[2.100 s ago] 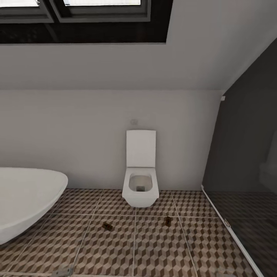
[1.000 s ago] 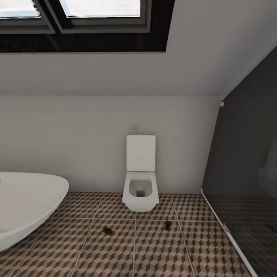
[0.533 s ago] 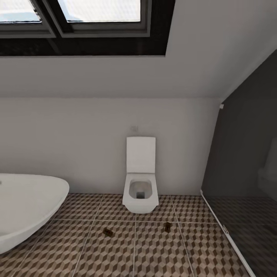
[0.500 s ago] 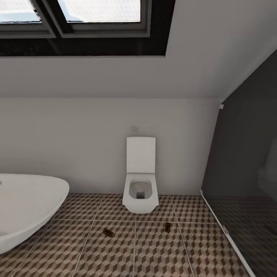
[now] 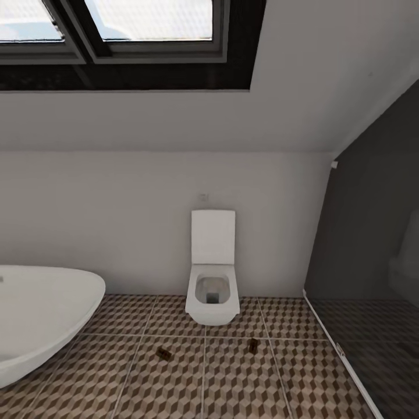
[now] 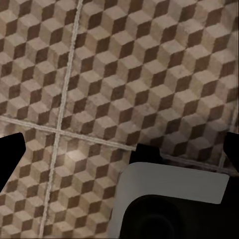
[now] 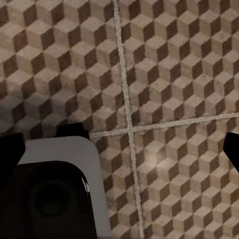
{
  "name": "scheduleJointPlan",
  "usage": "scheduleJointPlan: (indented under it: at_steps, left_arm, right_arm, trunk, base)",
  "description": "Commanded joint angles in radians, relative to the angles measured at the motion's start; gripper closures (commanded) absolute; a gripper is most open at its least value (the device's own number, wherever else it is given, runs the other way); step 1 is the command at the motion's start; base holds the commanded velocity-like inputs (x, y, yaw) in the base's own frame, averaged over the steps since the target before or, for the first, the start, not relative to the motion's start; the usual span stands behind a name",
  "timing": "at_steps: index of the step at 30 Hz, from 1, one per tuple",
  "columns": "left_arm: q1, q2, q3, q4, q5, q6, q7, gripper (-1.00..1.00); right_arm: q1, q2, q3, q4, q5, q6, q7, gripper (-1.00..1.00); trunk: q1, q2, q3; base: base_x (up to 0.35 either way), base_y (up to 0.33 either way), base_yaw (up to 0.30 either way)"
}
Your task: Take the four mousetraps from the cabinet in the bathroom and place them on the bathroom floor. Make sure all four end up on the same floor surface, and ensure that at least two of them are either under or directly next to the same bathroom sink.
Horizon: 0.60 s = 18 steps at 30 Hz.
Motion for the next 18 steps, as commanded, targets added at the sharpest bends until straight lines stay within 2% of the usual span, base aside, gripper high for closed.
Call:
scheduleJointPlan:
  at_steps: [1,8,15,18]
  left_arm:
    - [0.003,-0.005,0.008,0.002,-0.011,-0.004,0.003,-1.00]
    - [0.020,-0.029,0.008,0.001,-0.011,-0.008,0.004,-1.00]
    - [0.024,-0.035,0.008,0.001,-0.011,-0.012,0.004,-1.00]
    - [0.025,-0.036,0.008,0.001,-0.011,-0.013,0.004,-1.00]
  right_arm:
    - [0.000,0.001,-0.007,0.003,-0.003,-0.007,0.002,-1.00]
    - [0.003,0.005,-0.007,0.003,-0.002,-0.007,0.001,-1.00]
    - [0.003,0.006,-0.007,0.003,-0.002,-0.007,0.001,-1.00]
    - [0.004,0.006,-0.007,0.003,-0.002,-0.007,0.001,-1.00]
  trunk:
    - [-0.004,0.007,0.002]
    - [-0.031,0.056,0.024]
    - [-0.058,0.105,0.046]
    - [-0.058,0.105,0.046]
  base:
    - [0.000,0.000,0.000]
    - [0.000,0.000,0.000]
    - [0.000,0.000,0.000]
    - [0.000,0.000,0.000]
